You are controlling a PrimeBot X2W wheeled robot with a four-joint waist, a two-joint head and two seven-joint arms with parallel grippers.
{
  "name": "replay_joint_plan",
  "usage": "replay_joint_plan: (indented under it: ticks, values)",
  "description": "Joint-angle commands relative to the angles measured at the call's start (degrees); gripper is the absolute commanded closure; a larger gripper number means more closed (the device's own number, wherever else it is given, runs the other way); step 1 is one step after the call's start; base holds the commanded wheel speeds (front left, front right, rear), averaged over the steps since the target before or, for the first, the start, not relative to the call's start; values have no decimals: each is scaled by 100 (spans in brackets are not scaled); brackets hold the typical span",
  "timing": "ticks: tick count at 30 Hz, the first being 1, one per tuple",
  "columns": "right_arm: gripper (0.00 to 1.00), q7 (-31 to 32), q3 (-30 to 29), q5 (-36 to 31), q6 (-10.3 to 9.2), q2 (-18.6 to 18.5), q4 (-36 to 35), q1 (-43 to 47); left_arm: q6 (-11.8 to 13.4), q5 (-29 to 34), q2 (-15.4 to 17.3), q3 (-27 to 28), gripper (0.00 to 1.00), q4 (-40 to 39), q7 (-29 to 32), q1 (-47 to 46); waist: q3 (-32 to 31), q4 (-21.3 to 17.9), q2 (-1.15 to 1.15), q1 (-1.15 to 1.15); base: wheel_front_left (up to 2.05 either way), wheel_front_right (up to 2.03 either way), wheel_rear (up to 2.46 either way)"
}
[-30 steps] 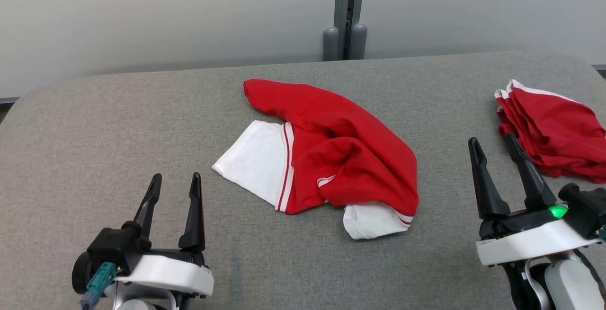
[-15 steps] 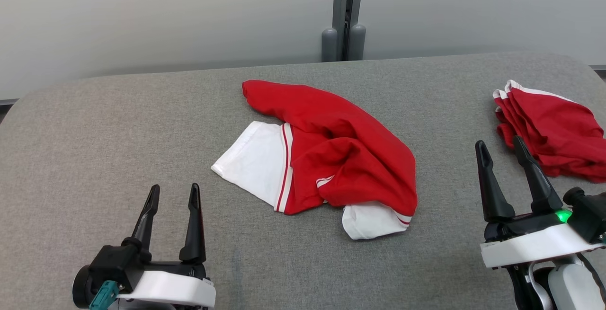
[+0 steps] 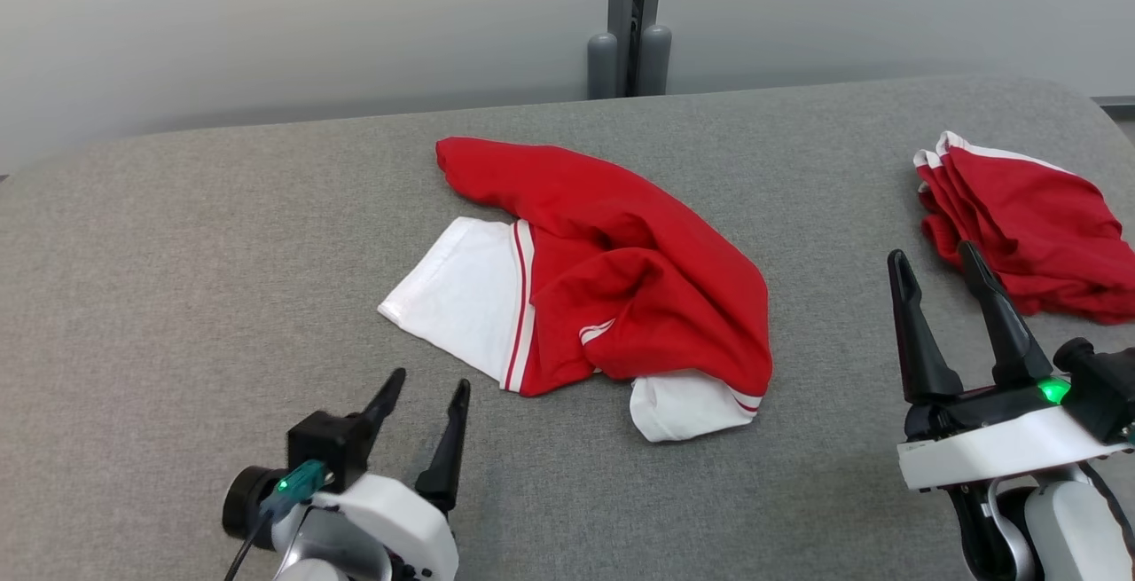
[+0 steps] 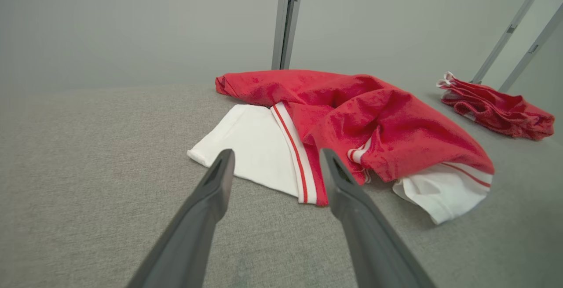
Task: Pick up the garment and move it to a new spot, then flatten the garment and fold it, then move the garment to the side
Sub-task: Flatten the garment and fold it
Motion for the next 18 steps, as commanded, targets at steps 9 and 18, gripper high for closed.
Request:
replay_joint_plan:
  ticks: [9, 18]
  values:
    - [0, -27, 30, 23, 1, -91, -5, -248, -562, 10, 28, -597, 0, 1178, 1528, -1250, 302, -352, 0, 0, 0, 0, 0]
    - [0, -27, 31, 59, 1, -34, -23, -458, -721, 194, -7, -1015, 0, 2178, 1987, -2140, 599, -758, 0, 0, 0, 0, 0]
